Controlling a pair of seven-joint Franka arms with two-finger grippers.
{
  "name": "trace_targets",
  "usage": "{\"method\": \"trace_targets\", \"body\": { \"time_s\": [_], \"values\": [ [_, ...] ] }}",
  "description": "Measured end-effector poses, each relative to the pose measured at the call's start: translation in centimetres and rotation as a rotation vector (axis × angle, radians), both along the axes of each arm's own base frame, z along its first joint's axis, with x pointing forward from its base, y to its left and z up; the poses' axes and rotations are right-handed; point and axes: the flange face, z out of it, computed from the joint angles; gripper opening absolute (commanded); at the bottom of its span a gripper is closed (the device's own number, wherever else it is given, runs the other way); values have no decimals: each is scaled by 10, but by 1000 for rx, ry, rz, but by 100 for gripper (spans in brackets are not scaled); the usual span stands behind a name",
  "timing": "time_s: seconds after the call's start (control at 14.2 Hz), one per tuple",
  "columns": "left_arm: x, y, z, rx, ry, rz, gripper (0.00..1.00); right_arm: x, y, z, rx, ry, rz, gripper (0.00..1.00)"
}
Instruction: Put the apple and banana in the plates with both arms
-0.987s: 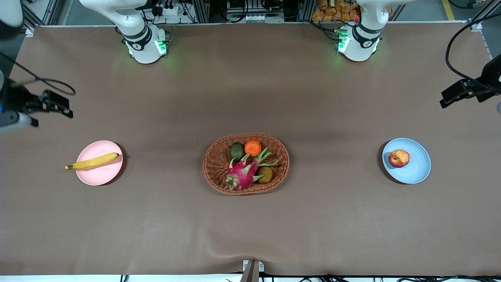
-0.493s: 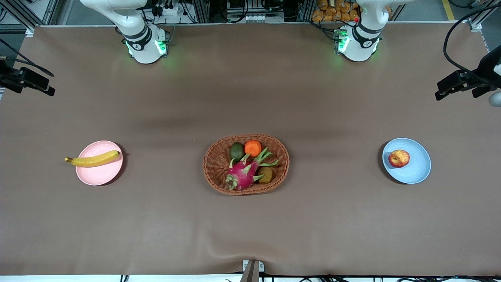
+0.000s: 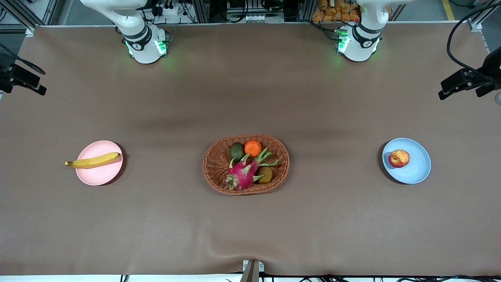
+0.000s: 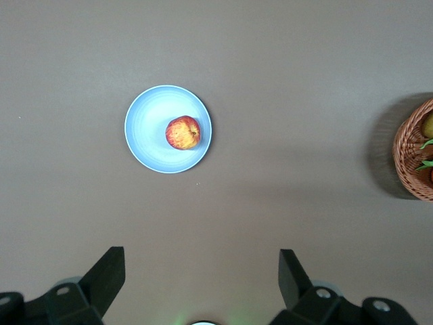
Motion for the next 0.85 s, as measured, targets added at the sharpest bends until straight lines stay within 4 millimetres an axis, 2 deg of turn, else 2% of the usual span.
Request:
{"method": "trace_targets", "body": {
  "time_s": [0.85],
  "values": [
    [-1, -1, 1, 0, 7, -5, 100, 8, 2, -6, -21, -7, 15, 100]
  ]
}}
